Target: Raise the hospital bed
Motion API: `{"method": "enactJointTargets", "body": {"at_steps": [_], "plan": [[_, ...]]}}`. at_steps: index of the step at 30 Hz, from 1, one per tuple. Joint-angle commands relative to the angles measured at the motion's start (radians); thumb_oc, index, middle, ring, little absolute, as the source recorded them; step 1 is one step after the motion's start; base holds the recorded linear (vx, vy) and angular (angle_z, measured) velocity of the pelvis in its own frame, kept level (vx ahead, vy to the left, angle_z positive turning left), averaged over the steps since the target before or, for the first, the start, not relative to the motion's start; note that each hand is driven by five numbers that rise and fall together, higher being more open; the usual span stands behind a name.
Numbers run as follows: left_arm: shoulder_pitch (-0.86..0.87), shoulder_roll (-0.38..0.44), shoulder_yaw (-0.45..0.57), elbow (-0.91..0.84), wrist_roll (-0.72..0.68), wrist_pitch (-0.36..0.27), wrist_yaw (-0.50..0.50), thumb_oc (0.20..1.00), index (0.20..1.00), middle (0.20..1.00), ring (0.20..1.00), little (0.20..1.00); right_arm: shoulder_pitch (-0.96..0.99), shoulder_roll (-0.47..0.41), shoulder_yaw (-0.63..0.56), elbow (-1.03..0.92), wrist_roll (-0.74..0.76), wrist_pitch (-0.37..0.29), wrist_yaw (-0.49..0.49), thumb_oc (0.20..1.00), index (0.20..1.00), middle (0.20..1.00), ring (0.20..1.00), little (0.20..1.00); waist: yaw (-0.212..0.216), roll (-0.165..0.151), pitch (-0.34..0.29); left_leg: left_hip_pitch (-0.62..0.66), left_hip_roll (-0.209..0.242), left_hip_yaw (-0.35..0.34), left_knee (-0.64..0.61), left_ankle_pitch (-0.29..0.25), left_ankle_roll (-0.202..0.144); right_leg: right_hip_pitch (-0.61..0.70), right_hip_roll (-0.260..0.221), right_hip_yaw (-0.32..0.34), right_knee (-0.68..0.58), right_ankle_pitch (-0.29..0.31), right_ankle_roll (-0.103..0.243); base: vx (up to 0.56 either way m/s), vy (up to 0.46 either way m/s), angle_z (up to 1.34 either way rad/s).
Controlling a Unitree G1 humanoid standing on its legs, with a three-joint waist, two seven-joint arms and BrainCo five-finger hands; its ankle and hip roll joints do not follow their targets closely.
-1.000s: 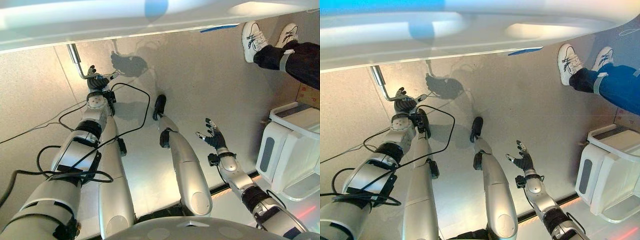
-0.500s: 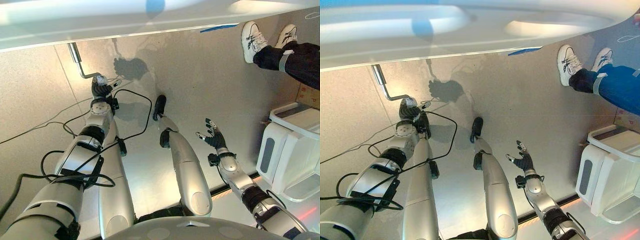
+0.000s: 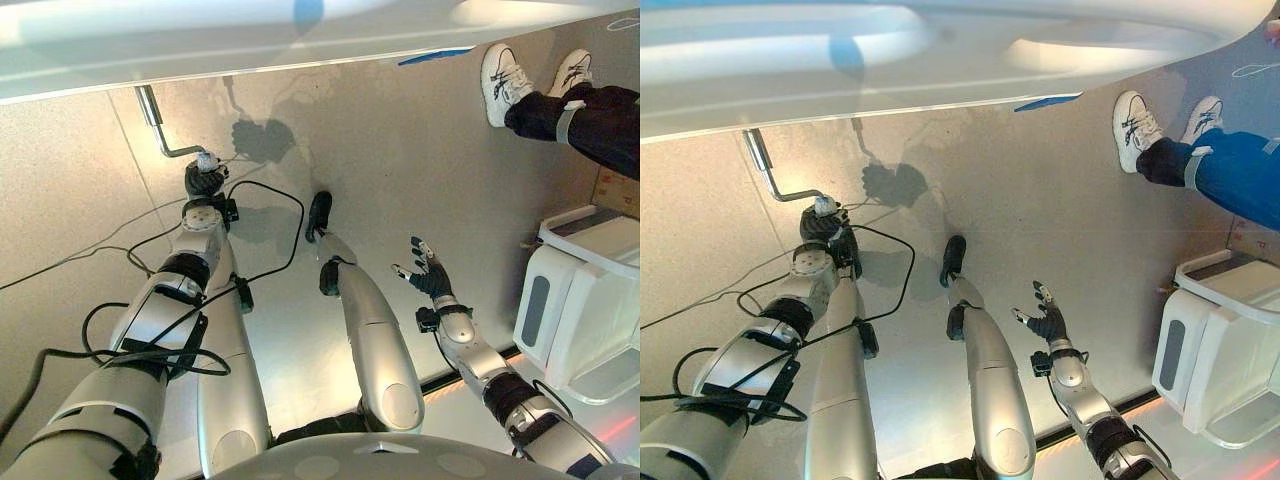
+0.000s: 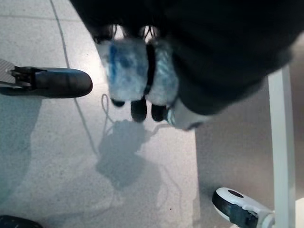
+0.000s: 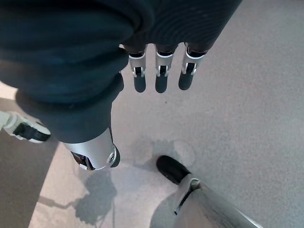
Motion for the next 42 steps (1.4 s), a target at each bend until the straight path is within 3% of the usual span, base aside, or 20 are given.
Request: {"method": "enactJointTargets", "body": {"at_steps": [1,21,24,30,42], "plan": [[-0.048,0.004,-0.008,-0.014,0.035,-0.025,0.003,0.2,0.2,0.2,0.2,0.2,0.042,-0.055,0.004,-0.042,0.028,-0.013,-0.005,1.0,1.0,1.0,1.0,1.0,0.009,-0.059,0.023,0.052,-0.044,0.028,-0.06,-0.023,-0.018,0.004,0.038,0.01,-0.286,0.303,0.082,0.0,0.0,0.0],[-0.055,0.011,-0.031,-0.031,0.09,-0.02,0.017,0.2,0.2,0.2,0.2,0.2,0.06,-0.065,0.004,-0.055,0.021,-0.009,-0.002,1.0,1.0,1.0,1.0,1.0,0.004,-0.038,0.023,0.067,-0.049,0.054,-0.06,-0.027,-0.014,0.002,0.037,0.027,-0.279,0.301,0.084,0.0,0.0,0.0],[-0.061,0.003,-0.042,-0.045,0.093,-0.023,0.011,0.2,0.2,0.2,0.2,0.2,0.063,-0.066,0.006,-0.054,0.009,-0.003,-0.002,1.0,1.0,1.0,1.0,1.0,-0.003,-0.026,0.023,0.104,-0.045,0.061,-0.06,-0.061,-0.016,0.022,0.05,0.048,-0.273,0.278,0.093,0.03,0.016,-0.13],[-0.049,-0.025,-0.051,-0.07,0.103,-0.026,0.007,0.2,0.2,0.2,0.2,0.2,0.069,-0.07,0.005,-0.047,-0.002,0.006,0.005,1.0,1.0,1.0,1.0,1.0,-0.016,-0.014,0.023,0.148,-0.041,0.086,-0.059,-0.071,-0.008,0.034,0.056,0.072,-0.25,0.266,0.088,0.02,-0.008,-0.2],[0.037,-0.114,-0.083,-0.164,0.1,-0.043,-0.037,0.2,0.2,0.2,0.2,0.2,0.074,-0.072,-0.013,0.049,-0.021,0.042,0.041,1.0,1.0,1.0,1.0,1.0,-0.035,0.068,-0.005,0.288,-0.043,0.131,-0.06,-0.108,-0.013,0.136,0.069,0.116,-0.241,0.238,0.072,0.01,0.001,-0.11]]}}
